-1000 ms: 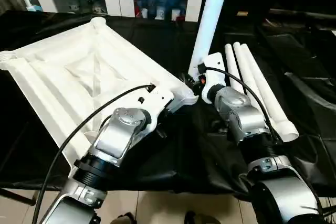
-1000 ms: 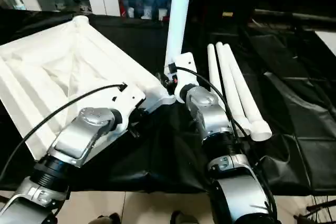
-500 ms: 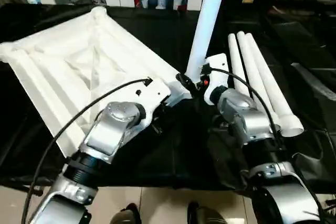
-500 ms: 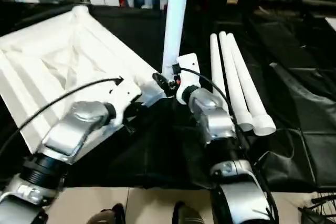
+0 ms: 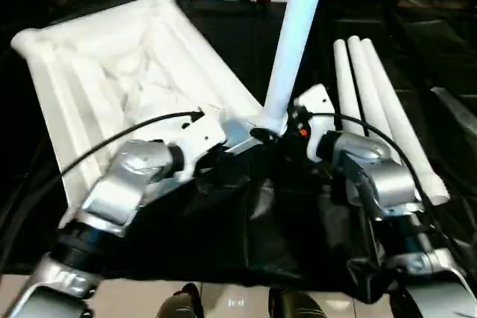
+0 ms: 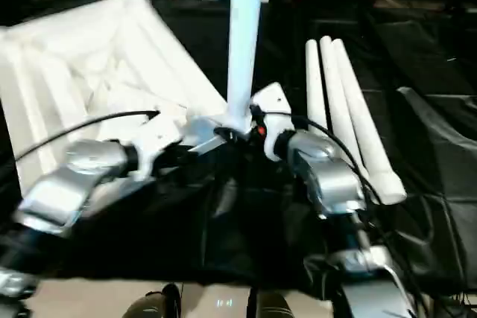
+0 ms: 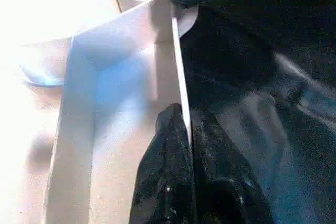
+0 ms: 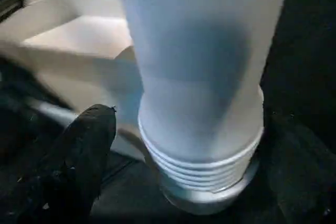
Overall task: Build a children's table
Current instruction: Rotate leg to tighten
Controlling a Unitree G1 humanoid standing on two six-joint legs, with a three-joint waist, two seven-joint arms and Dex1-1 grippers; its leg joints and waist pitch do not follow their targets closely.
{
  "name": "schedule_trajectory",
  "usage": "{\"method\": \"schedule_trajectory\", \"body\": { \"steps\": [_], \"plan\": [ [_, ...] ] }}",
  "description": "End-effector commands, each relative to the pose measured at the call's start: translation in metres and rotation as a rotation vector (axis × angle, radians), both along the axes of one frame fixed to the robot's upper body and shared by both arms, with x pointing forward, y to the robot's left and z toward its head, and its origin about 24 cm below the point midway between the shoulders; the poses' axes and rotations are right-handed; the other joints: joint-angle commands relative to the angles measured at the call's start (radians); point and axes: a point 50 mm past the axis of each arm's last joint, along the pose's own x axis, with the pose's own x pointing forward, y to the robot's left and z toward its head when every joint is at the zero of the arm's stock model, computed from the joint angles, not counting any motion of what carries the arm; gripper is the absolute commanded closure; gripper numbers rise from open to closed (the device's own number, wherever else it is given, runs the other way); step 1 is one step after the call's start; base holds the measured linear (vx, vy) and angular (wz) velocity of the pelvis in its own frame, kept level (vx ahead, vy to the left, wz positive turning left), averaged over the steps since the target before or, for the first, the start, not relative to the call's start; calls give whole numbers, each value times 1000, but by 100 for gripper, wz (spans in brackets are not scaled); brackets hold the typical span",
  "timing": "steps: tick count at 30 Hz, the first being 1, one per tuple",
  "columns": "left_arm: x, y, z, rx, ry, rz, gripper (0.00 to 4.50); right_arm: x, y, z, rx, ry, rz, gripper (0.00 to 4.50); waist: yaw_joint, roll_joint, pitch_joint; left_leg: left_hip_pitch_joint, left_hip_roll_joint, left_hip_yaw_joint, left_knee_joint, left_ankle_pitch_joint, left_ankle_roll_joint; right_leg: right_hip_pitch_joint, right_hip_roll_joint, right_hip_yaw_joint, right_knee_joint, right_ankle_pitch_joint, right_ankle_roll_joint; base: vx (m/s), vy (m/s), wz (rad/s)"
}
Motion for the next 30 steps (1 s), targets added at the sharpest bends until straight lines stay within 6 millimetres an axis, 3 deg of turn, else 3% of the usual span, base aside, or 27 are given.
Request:
{"method": "schedule_trajectory", "body": {
  "steps": [1, 5, 8, 11, 12, 16, 20, 26, 27, 30],
  "plan": [
    [-12, -7, -11, -37, 43, -117, 450, -10, 7, -4, -1, 28, 87, 30, -6, -11, -79, 9, 25, -1, -18, 123, 187, 80, -40, 29, 1, 493, -300, 0, 0, 0],
    [-16, 2, -8, -60, 42, -156, 450, -15, 6, -1, 15, 22, 122, 30, -3, -10, -71, 20, 36, 4, -28, -9, 141, 77, -46, 33, -17, 231, -298, -13, -4, 0],
    [-17, 8, -5, -78, 34, -175, 450, -20, 6, 2, 23, 20, 164, 30, 1, -7, -65, 25, 40, 6, -30, -56, 114, 71, -50, 37, -25, 103, -287, -37, -10, -1],
    [-17, 10, -2, -103, 34, -186, 450, -23, 7, 2, 24, 22, 181, 30, -1, -9, -63, 24, 39, 5, -30, -82, 86, 68, -50, 39, -27, 35, -278, 0, 0, 0],
    [-18, 10, -1, -114, 37, -192, 405, -24, 7, 1, 22, 25, 183, 17, -2, -9, -63, 24, 38, 6, -29, -87, 80, 68, -51, 40, -28, 19, -276, 0, 0, 0],
    [-16, 7, -1, -114, 8, -192, 383, -25, 8, -1, 17, 30, 184, 17, 1, -5, -68, 24, 39, 6, -23, -66, 78, 66, -46, 39, -20, 79, -294, 0, 0, 0],
    [-14, 6, -3, -101, 0, -200, 370, -25, 8, -1, 23, 34, 181, 17, -1, -9, -72, 22, 36, 5, -17, -39, 98, 71, -45, 39, -12, 158, -302, 0, 0, 0],
    [-15, 9, -6, -71, 21, -213, 370, -26, 8, -1, 24, 34, 176, 17, 3, -7, -71, 23, 38, 4, -16, -76, 84, 71, -48, 40, -15, 83, -301, 0, 0, 0],
    [-15, 10, -6, -66, 23, -218, 395, -26, 8, -1, 24, 34, 175, 17, 3, -7, -71, 24, 38, 4, -16, -85, 78, 69, -48, 40, -15, 65, -298, 0, 0, 0],
    [-16, 13, -8, -41, 30, -227, 403, -25, 7, -1, 23, 33, 169, 17, 4, -6, -71, 25, 38, 4, -17, -104, 65, 68, -48, 40, -17, 36, -293, 0, 0, 0]
  ]
}}
